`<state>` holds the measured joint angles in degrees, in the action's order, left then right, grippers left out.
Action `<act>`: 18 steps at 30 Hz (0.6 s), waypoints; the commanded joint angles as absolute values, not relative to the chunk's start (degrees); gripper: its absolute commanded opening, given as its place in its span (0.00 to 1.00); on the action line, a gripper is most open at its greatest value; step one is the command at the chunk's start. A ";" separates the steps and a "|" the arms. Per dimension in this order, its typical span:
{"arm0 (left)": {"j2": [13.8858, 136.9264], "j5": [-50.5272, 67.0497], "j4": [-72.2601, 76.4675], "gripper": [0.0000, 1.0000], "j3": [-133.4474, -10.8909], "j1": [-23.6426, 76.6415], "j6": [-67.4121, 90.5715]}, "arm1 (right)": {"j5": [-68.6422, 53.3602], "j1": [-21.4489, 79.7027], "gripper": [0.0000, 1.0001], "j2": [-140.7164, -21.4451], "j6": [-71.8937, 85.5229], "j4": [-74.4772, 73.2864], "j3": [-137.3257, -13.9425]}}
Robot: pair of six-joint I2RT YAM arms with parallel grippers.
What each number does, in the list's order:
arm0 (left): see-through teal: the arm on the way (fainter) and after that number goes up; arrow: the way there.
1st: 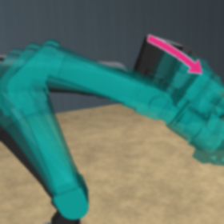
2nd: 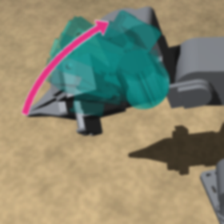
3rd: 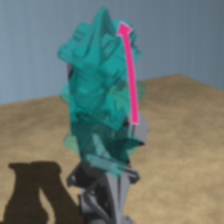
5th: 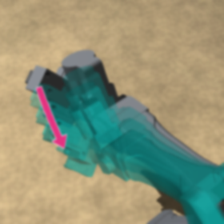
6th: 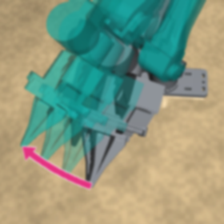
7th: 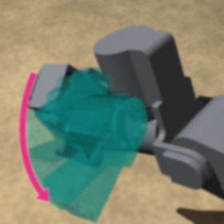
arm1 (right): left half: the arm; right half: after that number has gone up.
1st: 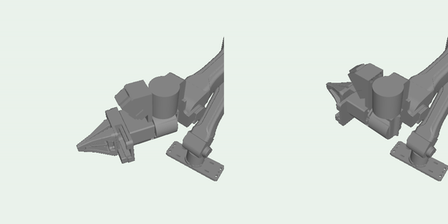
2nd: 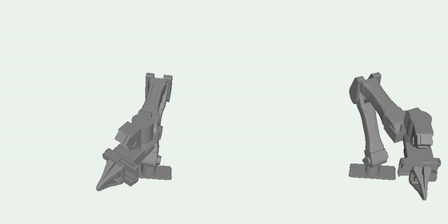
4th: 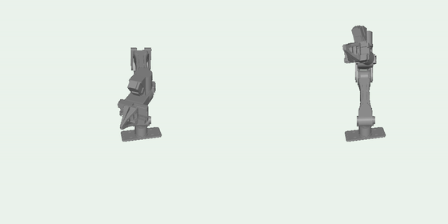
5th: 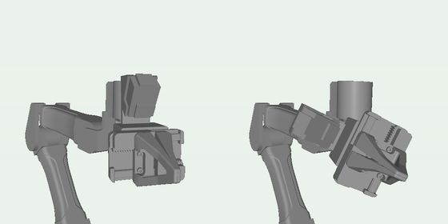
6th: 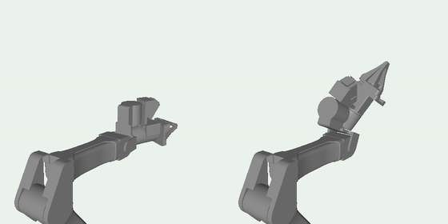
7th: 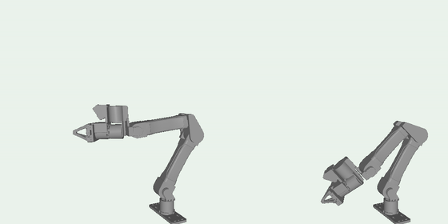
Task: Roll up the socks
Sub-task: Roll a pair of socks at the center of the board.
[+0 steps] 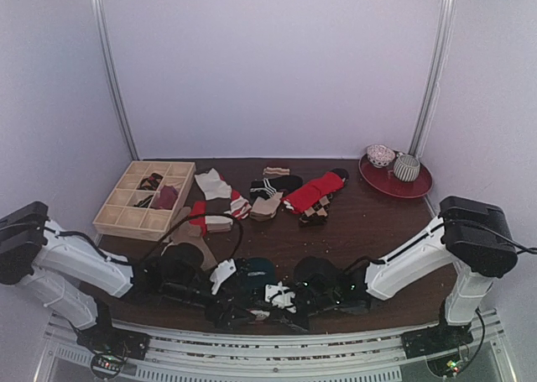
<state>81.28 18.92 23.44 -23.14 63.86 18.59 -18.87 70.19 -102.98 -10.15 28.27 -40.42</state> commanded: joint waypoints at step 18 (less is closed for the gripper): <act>88.06 26.16 44.26 0.66 -19.21 63.98 1.31 | -55.25 56.60 0.21 -120.49 5.64 -0.17 -54.17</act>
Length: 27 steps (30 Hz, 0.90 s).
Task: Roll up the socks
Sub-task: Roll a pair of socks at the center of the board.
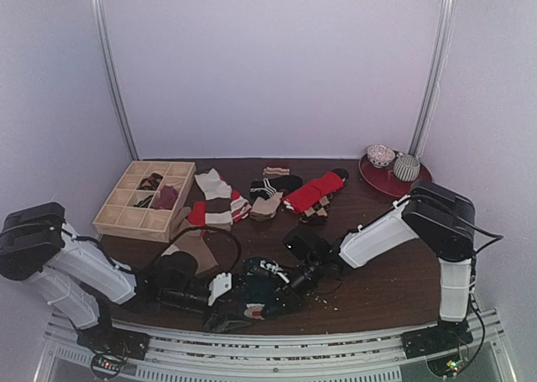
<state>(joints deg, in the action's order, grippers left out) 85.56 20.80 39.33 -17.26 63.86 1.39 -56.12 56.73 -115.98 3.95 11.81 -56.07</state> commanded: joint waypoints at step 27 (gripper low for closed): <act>95.14 24.15 41.85 0.00 -18.86 63.90 12.39 | -51.03 55.89 0.21 -115.34 5.90 6.83 -50.86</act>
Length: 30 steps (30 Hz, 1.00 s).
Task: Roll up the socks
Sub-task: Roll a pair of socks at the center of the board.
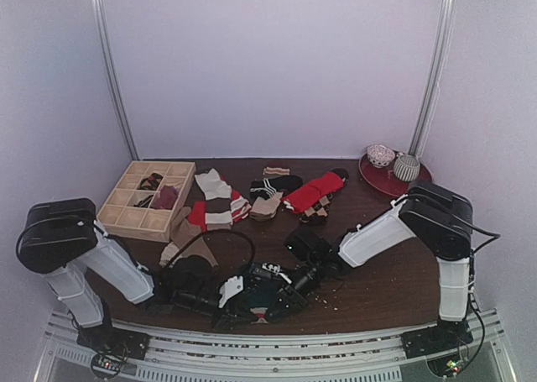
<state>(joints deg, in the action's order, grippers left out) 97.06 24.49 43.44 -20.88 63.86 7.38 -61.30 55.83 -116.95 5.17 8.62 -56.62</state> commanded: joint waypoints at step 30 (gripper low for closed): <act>102.26 29.36 43.16 0.00 -16.23 63.19 24.31 | 9.49 79.80 0.37 -105.12 -29.31 29.29 -41.22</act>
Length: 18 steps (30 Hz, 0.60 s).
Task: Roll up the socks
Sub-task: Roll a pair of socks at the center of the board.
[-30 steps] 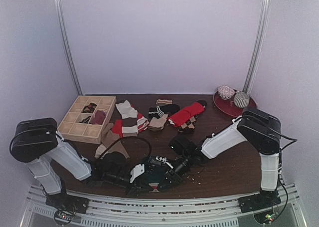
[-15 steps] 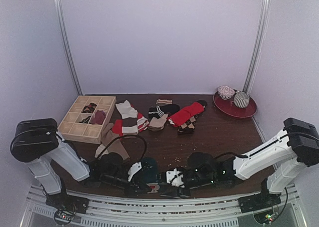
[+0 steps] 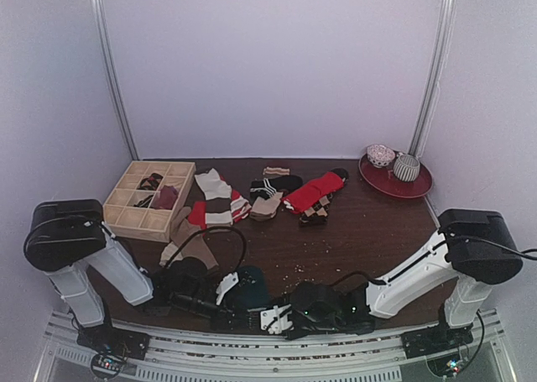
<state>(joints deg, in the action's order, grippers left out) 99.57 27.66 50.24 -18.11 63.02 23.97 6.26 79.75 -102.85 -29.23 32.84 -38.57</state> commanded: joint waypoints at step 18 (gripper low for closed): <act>70.63 11.68 33.54 0.98 -12.01 63.50 14.34 | -28.50 67.98 0.25 -101.93 -9.93 -0.68 -49.74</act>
